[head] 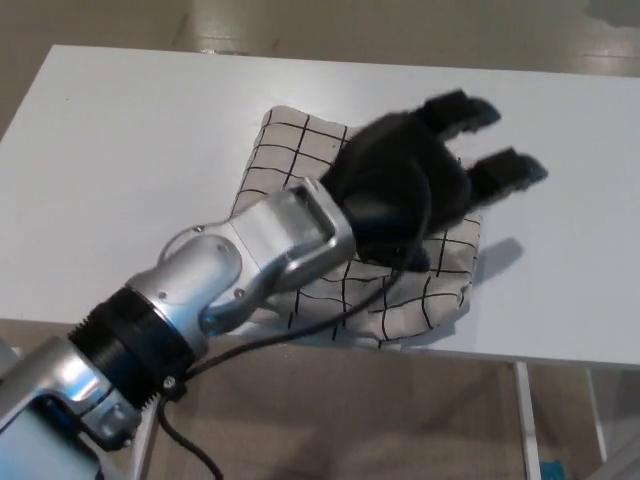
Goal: Use the left hand to fold a white towel with checkered patterns in half.
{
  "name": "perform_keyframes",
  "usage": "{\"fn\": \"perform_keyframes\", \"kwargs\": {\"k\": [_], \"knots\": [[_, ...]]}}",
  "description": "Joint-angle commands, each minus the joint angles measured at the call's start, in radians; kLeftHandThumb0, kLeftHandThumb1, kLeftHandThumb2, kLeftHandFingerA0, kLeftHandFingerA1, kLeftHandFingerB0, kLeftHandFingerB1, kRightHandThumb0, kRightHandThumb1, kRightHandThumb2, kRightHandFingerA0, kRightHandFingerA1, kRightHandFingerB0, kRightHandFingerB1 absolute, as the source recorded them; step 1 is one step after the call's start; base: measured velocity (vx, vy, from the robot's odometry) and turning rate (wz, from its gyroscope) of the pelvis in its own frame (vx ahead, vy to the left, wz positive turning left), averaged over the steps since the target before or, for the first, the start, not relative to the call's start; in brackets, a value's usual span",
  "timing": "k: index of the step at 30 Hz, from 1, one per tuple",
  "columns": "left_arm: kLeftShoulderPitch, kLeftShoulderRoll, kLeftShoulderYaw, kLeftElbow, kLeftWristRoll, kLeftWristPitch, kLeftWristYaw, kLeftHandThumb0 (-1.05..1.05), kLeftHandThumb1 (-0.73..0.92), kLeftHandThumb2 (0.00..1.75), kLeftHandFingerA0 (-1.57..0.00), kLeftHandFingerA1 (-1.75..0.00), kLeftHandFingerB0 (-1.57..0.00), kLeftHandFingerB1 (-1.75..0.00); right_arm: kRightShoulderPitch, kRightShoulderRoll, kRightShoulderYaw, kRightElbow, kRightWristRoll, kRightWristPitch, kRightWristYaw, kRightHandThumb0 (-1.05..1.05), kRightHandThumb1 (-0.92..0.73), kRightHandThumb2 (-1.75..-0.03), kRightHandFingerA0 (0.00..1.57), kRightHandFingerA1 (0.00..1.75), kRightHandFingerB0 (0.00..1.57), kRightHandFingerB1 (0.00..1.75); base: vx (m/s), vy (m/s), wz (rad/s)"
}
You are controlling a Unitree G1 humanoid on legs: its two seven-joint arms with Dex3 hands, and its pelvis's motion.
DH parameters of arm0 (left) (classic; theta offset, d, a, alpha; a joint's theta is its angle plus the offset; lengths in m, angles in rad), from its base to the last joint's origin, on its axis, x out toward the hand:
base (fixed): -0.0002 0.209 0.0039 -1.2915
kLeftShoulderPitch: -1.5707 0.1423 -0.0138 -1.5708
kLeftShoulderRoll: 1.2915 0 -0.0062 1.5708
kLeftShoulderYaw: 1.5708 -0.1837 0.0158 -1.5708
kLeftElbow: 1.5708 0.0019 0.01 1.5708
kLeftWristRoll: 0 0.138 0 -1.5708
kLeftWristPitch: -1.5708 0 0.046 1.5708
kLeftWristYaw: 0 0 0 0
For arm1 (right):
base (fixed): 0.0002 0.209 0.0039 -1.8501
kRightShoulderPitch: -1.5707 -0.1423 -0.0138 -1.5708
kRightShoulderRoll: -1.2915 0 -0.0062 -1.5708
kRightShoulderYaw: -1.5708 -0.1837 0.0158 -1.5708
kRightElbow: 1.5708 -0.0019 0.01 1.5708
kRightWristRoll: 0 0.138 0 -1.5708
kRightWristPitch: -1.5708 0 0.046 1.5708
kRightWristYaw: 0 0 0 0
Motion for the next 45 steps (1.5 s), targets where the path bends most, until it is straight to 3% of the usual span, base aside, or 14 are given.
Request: {"fn": "perform_keyframes", "kwargs": {"k": [1,2,9,10,21,27,31,32,33,34,36,38,44,45], "knots": [[-0.073,0.039,0.289,-0.224,-0.490,0.185,-0.456,-0.93,0.48,0.70,-0.10,-0.29,-0.13,-0.34,0.025,-0.020,0.009,0.033,-0.037,-0.012,-0.019,-0.31,-0.75,-0.62,0.54,0.55,0.51,0.49,0.00,0.000,0.00],[-0.124,0.051,0.405,-0.251,-0.658,0.229,-0.490,-0.38,0.15,0.84,0.00,-0.49,0.00,-0.48,0.020,-0.012,0.004,0.035,-0.018,0.000,-0.007,-0.32,-0.75,-0.62,0.54,0.55,0.53,0.50,0.00,0.000,0.00],[-0.133,0.074,0.524,-0.309,-0.782,0.276,-0.531,-0.37,0.15,0.84,0.00,-0.48,0.00,-0.48,0.023,-0.008,0.002,0.051,-0.005,-0.002,0.003,-0.32,-0.75,-0.62,0.55,0.56,0.54,0.51,0.00,0.000,0.00],[-0.095,0.135,0.603,-0.381,-0.864,0.280,-0.545,-0.82,0.55,0.58,-0.21,-0.28,-0.15,-0.28,0.030,-0.016,0.008,0.050,-0.027,-0.002,-0.011,-0.31,-0.74,-0.61,0.56,0.55,0.55,0.51,0.00,0.000,0.00],[0.206,0.302,0.840,-0.709,-1.106,0.282,-0.605,-0.81,0.57,0.58,-0.21,-0.28,-0.17,-0.28,0.051,-0.027,0.000,0.035,-0.001,0.020,0.023,-0.32,-0.74,-0.61,0.56,0.53,0.57,0.52,0.00,0.000,0.00],[0.703,0.351,1.091,-1.006,-1.409,0.208,-0.672,-0.75,0.55,0.58,-0.26,-0.29,-0.28,-0.31,0.057,-0.013,-0.010,0.022,0.036,0.048,0.044,-0.34,-0.75,-0.62,0.53,0.51,0.53,0.49,0.00,0.000,0.00],[0.788,0.365,1.126,-1.046,-1.472,0.204,-0.679,-0.75,0.55,0.58,-0.26,-0.29,-0.28,-0.31,0.054,-0.008,-0.013,0.020,0.042,0.046,0.046,-0.34,-0.75,-0.62,0.53,0.51,0.53,0.49,0.00,0.000,0.00],[0.861,0.368,1.158,-1.048,-1.553,0.197,-0.742,-0.70,0.48,0.84,-0.31,-0.45,-0.29,-0.43,0.059,-0.007,-0.014,0.015,0.044,0.046,0.044,-0.34,-0.75,-0.62,0.53,0.51,0.52,0.48,0.00,0.000,0.00],[0.919,0.372,1.183,-1.051,-1.615,0.190,-0.790,-0.70,0.48,0.84,-0.31,-0.45,-0.29,-0.43,0.064,-0.005,-0.016,0.012,0.045,0.046,0.042,-0.34,-0.75,-0.62,0.53,0.51,0.52,0.48,0.00,0.000,0.00],[0.990,0.367,1.210,-1.055,-1.682,0.182,-0.842,-0.68,0.58,0.61,-0.46,-0.37,-0.41,-0.34,0.072,-0.004,-0.016,0.010,0.044,0.048,0.038,-0.33,-0.75,-0.62,0.53,0.52,0.51,0.48,0.00,0.000,0.00],[1.073,0.363,1.239,-1.062,-1.750,0.169,-0.887,-0.68,0.58,0.61,-0.46,-0.37,-0.41,-0.34,0.081,-0.002,-0.016,0.008,0.040,0.051,0.033,-0.33,-0.75,-0.62,0.53,0.52,0.51,0.48,0.00,0.000,0.00],[1.191,0.345,1.268,-1.096,-1.806,0.140,-0.916,-0.66,0.58,0.63,-0.62,-0.44,-0.51,-0.39,0.082,-0.002,-0.017,0.003,0.045,0.056,0.039,-0.33,-0.74,-0.61,0.53,0.52,0.50,0.48,0.00,0.000,0.00],[1.284,0.342,1.302,-1.107,-1.874,0.125,-0.952,-0.61,0.64,0.60,-0.64,-0.42,-0.54,-0.38,0.073,-0.014,-0.013,-0.001,0.034,0.061,0.040,-0.32,-0.74,-0.61,0.53,0.52,0.50,0.48,0.00,0.000,0.00],[1.341,0.324,1.327,-1.085,-1.938,0.164,-1.019,-0.54,0.49,0.90,-0.66,-0.63,-0.39,-0.49,0.054,-0.018,-0.017,0.008,0.036,0.064,0.038,-0.32,-0.74,-0.61,0.51,0.53,0.50,0.48,0.00,0.000,0.00]]}}
